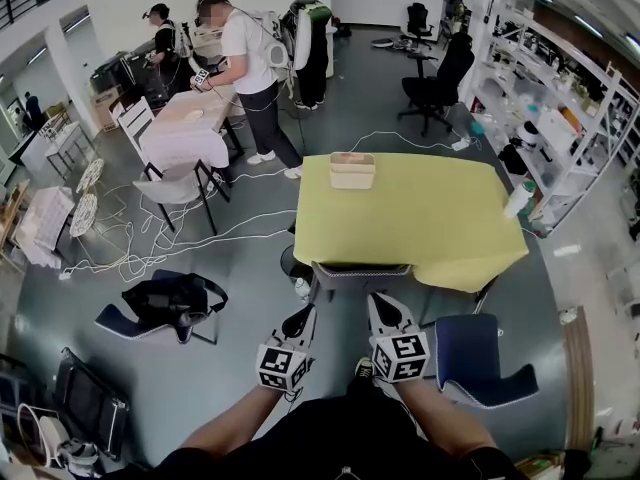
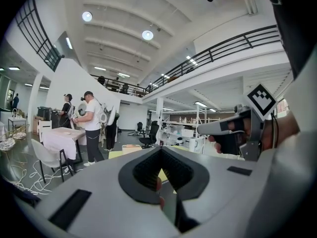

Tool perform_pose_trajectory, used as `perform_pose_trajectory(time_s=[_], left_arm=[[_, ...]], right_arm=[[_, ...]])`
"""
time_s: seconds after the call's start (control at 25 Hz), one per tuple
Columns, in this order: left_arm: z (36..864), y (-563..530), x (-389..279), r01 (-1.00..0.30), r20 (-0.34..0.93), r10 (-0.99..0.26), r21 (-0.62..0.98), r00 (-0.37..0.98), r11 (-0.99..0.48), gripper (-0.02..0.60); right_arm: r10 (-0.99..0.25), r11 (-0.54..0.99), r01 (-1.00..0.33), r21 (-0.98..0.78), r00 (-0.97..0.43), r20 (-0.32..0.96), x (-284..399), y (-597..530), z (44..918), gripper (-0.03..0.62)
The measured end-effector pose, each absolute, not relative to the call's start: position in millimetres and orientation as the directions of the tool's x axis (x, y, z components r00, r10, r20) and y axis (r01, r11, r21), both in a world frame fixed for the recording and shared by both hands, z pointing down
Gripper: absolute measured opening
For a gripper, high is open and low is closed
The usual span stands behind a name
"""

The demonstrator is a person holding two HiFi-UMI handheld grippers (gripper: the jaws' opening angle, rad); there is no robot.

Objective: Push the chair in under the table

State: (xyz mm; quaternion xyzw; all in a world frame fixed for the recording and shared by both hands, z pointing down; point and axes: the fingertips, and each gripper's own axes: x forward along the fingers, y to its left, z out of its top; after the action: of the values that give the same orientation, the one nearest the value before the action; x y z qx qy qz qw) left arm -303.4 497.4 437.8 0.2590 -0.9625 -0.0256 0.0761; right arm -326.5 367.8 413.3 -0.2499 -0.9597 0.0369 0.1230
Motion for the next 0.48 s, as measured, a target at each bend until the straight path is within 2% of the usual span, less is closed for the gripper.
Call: perform_pose_trajectory(time_s=[0.48], left_arm=[[431.2,489.0,-232.5,-0.524,0.111,-0.534,0.102,-0.838,0.845,0.009]], right_arm=[[0.449,0.893,0.433,-0.121,-0.866,0.221,-247.6,357.8,406.7,0.015]])
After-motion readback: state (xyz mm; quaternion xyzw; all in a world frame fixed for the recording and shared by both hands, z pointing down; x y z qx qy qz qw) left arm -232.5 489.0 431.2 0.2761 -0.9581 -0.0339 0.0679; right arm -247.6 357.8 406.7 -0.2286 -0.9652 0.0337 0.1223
